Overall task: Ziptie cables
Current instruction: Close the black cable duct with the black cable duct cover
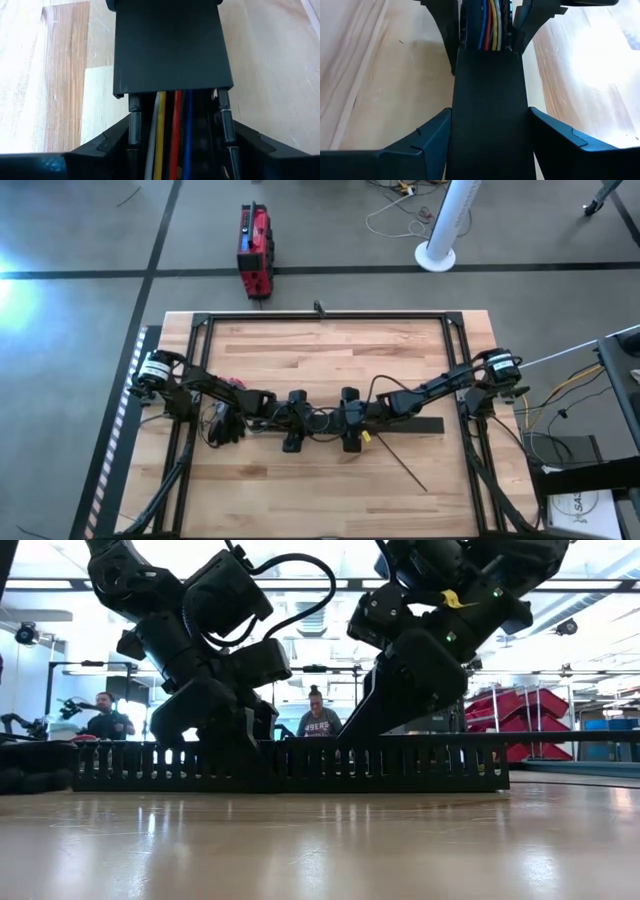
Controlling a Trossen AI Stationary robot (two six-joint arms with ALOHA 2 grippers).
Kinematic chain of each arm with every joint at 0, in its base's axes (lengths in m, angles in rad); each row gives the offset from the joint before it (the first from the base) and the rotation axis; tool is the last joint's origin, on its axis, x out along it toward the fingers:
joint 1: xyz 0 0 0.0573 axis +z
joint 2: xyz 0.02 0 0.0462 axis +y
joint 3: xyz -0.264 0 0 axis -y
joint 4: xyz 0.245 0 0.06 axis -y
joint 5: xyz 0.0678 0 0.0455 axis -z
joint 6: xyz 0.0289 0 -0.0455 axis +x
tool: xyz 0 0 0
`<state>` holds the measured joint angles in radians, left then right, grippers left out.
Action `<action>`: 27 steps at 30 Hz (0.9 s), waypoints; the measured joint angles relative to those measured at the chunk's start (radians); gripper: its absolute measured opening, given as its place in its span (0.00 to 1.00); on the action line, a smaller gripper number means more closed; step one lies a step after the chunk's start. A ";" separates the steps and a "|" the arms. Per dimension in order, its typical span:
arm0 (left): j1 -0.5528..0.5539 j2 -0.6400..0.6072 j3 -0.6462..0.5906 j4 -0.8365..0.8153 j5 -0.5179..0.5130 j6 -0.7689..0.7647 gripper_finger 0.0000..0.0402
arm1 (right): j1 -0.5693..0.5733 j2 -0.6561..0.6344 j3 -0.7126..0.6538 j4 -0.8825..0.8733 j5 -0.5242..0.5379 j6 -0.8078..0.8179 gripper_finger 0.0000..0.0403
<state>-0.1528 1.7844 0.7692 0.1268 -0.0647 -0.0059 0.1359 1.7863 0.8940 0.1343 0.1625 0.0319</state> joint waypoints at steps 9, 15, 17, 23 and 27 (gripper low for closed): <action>-0.001 0.000 0.000 0.000 0.002 -0.002 0.56 | -0.014 0.002 0.000 -0.020 -0.055 0.026 0.54; -0.001 0.000 0.000 0.006 0.001 -0.007 0.55 | -0.015 0.002 -0.001 -0.014 -0.067 0.026 0.54; -0.002 0.000 0.000 0.010 0.000 -0.007 0.56 | -0.016 0.002 -0.002 -0.003 -0.070 0.025 0.54; -0.002 0.001 -0.003 0.033 -0.001 -0.009 0.55 | -0.017 0.005 -0.004 0.042 -0.079 0.007 0.54; -0.002 0.001 -0.002 0.043 -0.003 -0.009 0.53 | -0.016 0.006 -0.005 0.066 -0.092 -0.010 0.54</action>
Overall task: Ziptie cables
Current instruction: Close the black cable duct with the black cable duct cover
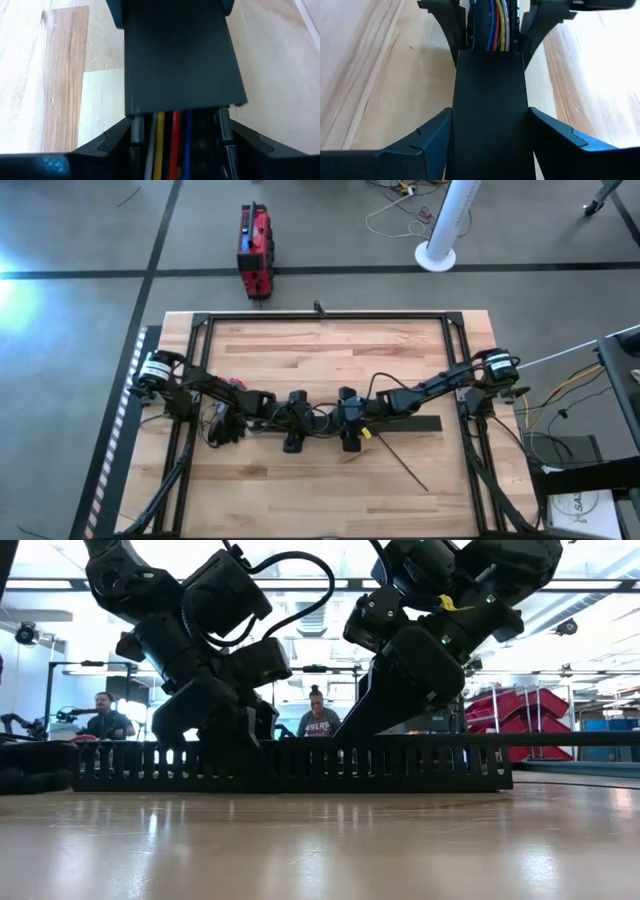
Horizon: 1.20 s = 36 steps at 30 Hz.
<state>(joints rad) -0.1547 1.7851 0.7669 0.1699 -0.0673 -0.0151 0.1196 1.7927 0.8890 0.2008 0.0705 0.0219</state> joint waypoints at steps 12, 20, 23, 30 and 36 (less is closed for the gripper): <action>0.000 0.006 -0.002 0.124 -0.007 0.006 0.54 | -0.016 0.003 -0.003 0.070 -0.022 0.023 0.54; 0.000 0.006 0.017 0.176 -0.012 0.008 0.56 | -0.017 0.000 -0.001 0.123 -0.019 0.024 0.54; 0.000 0.006 0.024 0.173 -0.013 0.007 0.55 | -0.017 -0.002 -0.001 0.117 -0.019 0.024 0.54; -0.001 -0.020 0.031 0.170 -0.073 0.025 0.65 | -0.020 -0.003 -0.003 0.112 -0.014 0.022 0.54; -0.002 -0.107 0.046 0.042 -0.089 0.013 0.78 | -0.025 -0.005 -0.010 0.103 -0.002 0.023 0.54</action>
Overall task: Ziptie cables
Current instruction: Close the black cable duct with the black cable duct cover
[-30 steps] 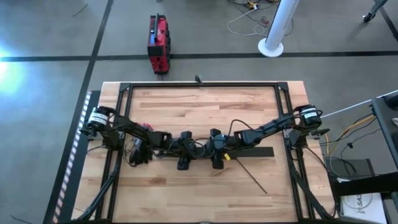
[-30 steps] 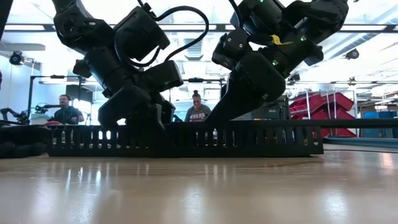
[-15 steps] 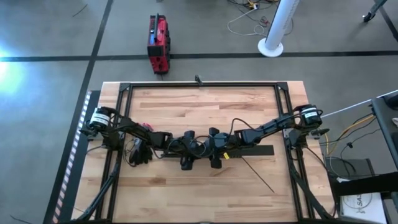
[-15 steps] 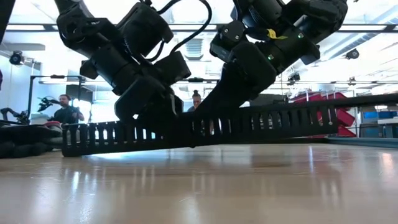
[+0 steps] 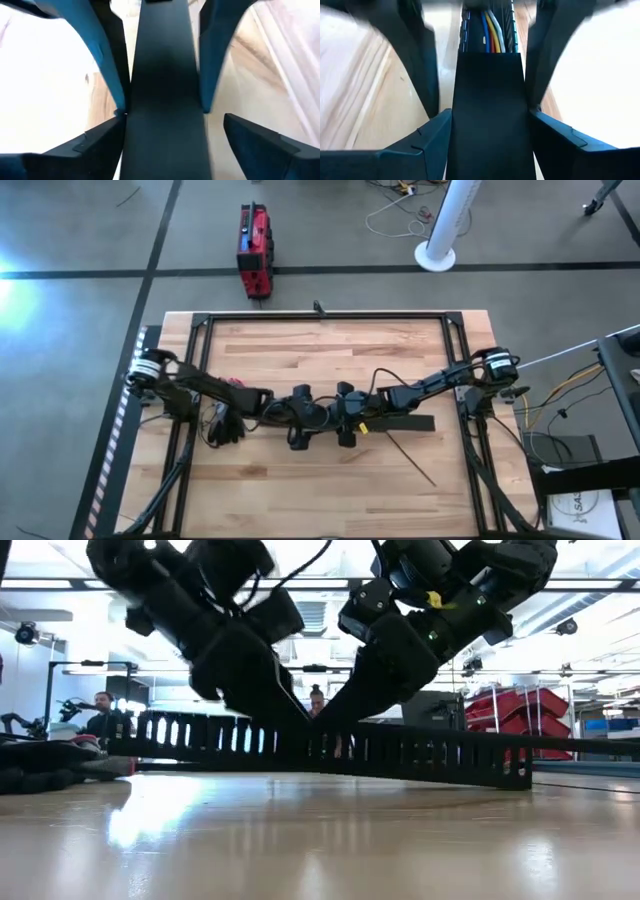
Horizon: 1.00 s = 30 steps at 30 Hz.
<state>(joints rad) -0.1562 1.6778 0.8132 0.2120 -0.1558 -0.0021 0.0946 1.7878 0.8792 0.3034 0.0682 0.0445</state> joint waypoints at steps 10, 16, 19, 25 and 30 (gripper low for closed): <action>0.001 -0.181 0.027 -0.496 -0.016 -0.137 0.84 | -0.006 0.003 -0.017 -0.035 -0.006 0.011 0.54; 0.002 -0.190 -0.030 -0.412 -0.017 -0.134 0.84 | -0.005 0.003 -0.018 -0.035 -0.006 0.010 0.54; 0.002 -0.164 -0.063 -0.331 -0.010 -0.126 0.84 | -0.005 0.003 -0.018 -0.035 -0.006 0.010 0.54; 0.002 -0.078 -0.108 -0.245 -0.011 -0.112 0.83 | -0.005 0.002 -0.018 -0.036 -0.012 0.010 0.54; 0.002 0.006 -0.110 -0.204 -0.006 -0.125 0.78 | -0.005 0.002 -0.018 -0.036 -0.015 0.007 0.54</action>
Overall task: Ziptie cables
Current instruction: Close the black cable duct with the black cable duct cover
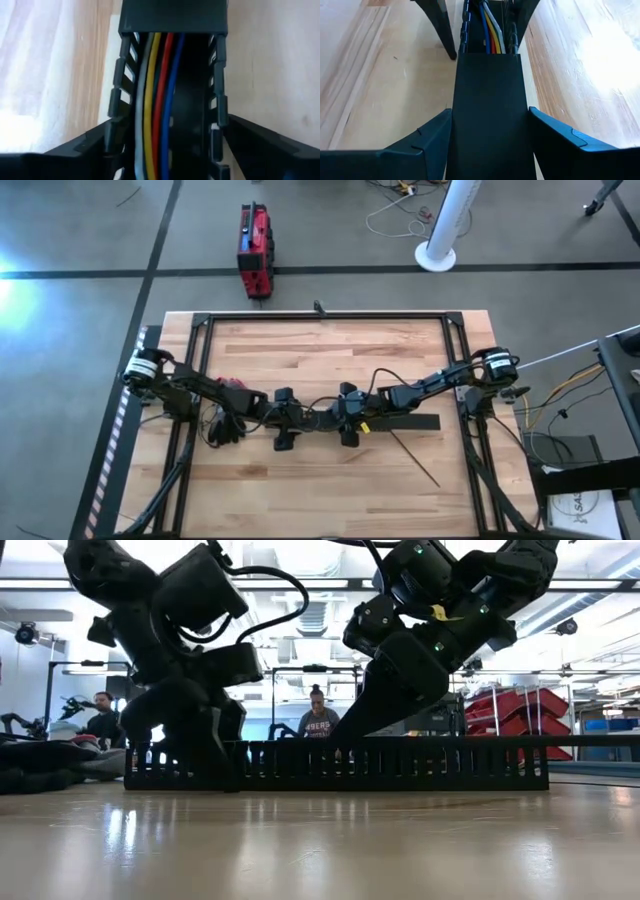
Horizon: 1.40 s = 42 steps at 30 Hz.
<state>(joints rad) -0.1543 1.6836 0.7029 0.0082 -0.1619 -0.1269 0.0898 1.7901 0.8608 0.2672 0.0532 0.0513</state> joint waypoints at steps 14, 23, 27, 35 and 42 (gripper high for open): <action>-0.001 0.061 0.002 0.019 -0.003 -0.010 0.51 | -0.003 -0.001 -0.004 0.022 -0.013 -0.014 0.54; 0.001 0.063 0.013 0.016 -0.003 -0.009 0.55 | -0.004 0.000 -0.002 0.013 -0.065 -0.048 0.54; 0.001 0.063 0.010 0.023 -0.005 -0.006 0.53 | -0.003 -0.003 0.002 -0.029 -0.089 -0.047 0.54; 0.001 0.064 0.009 0.015 -0.005 -0.007 0.55 | -0.005 -0.004 0.002 -0.034 -0.172 -0.051 0.54; 0.002 0.065 0.004 0.056 -0.005 0.012 0.55 | -0.003 -0.001 0.000 0.006 -0.138 -0.012 0.50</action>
<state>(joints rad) -0.1524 1.7481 0.7070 0.0647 -0.1673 -0.1149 0.0868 1.7896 0.8608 0.2736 -0.0845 0.0393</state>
